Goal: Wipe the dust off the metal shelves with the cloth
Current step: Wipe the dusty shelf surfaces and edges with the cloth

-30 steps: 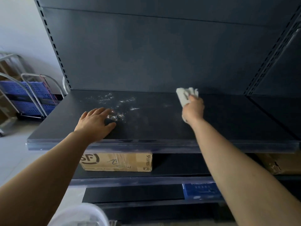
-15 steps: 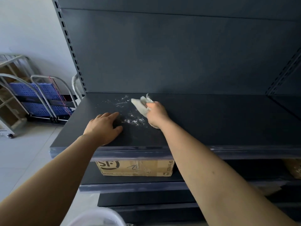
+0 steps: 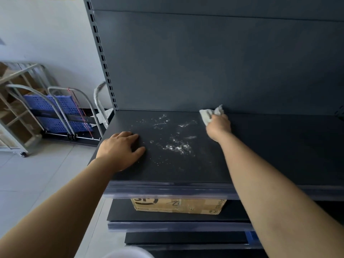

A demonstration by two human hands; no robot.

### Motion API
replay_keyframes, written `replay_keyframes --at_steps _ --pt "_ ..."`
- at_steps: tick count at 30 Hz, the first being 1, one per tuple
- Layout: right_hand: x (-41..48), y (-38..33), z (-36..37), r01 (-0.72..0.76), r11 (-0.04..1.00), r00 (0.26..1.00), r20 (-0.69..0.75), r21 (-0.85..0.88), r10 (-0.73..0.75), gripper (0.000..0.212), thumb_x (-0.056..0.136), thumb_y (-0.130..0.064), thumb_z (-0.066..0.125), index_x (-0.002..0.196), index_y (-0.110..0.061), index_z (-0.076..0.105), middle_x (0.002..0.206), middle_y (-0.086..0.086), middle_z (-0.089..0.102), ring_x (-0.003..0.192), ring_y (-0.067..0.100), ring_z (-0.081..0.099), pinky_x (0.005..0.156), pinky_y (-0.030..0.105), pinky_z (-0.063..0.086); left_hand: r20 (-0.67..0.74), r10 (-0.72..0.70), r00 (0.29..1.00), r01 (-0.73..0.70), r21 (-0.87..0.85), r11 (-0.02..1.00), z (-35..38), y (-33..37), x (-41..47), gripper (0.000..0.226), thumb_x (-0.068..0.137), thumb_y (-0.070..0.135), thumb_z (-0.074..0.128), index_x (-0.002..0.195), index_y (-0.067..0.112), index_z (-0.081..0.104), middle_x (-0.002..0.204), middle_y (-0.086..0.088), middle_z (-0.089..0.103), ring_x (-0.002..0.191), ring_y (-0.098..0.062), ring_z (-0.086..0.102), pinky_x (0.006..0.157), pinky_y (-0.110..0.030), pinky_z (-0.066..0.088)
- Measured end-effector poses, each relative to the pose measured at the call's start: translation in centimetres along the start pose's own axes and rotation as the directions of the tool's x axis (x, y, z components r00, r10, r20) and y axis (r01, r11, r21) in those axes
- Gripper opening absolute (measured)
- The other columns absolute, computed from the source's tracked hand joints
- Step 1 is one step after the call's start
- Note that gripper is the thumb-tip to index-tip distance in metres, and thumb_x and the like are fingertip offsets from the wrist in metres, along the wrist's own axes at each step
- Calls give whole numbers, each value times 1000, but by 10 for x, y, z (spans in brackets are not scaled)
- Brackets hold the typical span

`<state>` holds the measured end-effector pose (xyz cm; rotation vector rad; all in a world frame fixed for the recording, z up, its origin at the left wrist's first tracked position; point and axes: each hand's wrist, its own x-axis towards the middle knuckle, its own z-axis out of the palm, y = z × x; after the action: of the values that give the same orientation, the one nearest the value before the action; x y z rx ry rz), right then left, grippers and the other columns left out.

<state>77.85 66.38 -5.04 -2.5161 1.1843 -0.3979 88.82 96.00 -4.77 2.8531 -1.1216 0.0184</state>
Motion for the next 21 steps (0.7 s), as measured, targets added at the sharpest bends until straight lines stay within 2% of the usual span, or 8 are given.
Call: replay_keyframes --at_steps 4,8,11,13,14,16,18,21 --pt "-10 -71 28 143 990 978 150 4 -142 54 92 -17 47 144 -11 34 159 11 6 142 30 21 115 31 25 8 2 1000 -2 2 1000 0 -1 -1 71 82 72 32 143 36 35 150 8 36 135 -21 37 101 -39 40" --pt "-23 -120 45 242 966 939 228 90 -257 48 87 -8 49 135 -9 46 146 18 33 129 33 40 103 32 39 11 -5 1000 5 -4 1000 1 -2 -2 72 82 74 29 145 38 30 152 10 32 139 -19 31 103 -39 38" --pt "-30 -132 42 218 909 927 216 354 -306 41 86 -4 48 125 -7 57 129 14 57 109 26 56 87 28 44 10 -13 1000 13 -15 1000 3 -4 -3 72 82 73 29 145 38 29 153 11 30 140 -17 29 104 -38 36" --pt "-31 -126 31 118 799 946 177 589 -270 39 85 -7 54 124 -7 60 122 10 64 104 16 58 83 19 41 11 -9 1000 9 -23 1000 4 -5 -3 73 82 73 28 145 37 28 154 11 29 140 -17 27 106 -39 34" --pt "-30 -118 24 109 768 964 122 631 -237 38 85 -9 58 122 -7 61 120 9 65 103 14 58 81 17 40 15 -1 1000 1 -27 1000 3 -6 -3 73 82 73 29 146 37 27 154 10 28 141 -17 27 106 -39 34" --pt "-23 -95 7 103 780 988 27 617 -151 37 86 -14 61 122 -10 62 119 7 65 100 12 58 80 17 41 35 29 999 -28 -37 999 -1 -9 -2 72 83 71 32 146 36 28 154 9 29 140 -19 28 106 -41 34" --pt "-17 -64 -10 43 849 999 -23 527 -36 38 87 -13 56 125 -13 60 125 9 62 109 19 59 85 22 41 50 52 997 -48 -66 997 -6 -14 -4 71 83 69 37 144 34 32 152 7 32 137 -22 34 105 -42 37" --pt "-23 -18 -18 -108 979 993 -37 175 116 47 86 -3 45 131 -13 54 135 15 51 119 33 52 87 26 41 26 58 998 -56 -69 996 -11 -22 -17 70 81 69 40 140 32 38 148 5 39 129 -25 44 100 -42 40"
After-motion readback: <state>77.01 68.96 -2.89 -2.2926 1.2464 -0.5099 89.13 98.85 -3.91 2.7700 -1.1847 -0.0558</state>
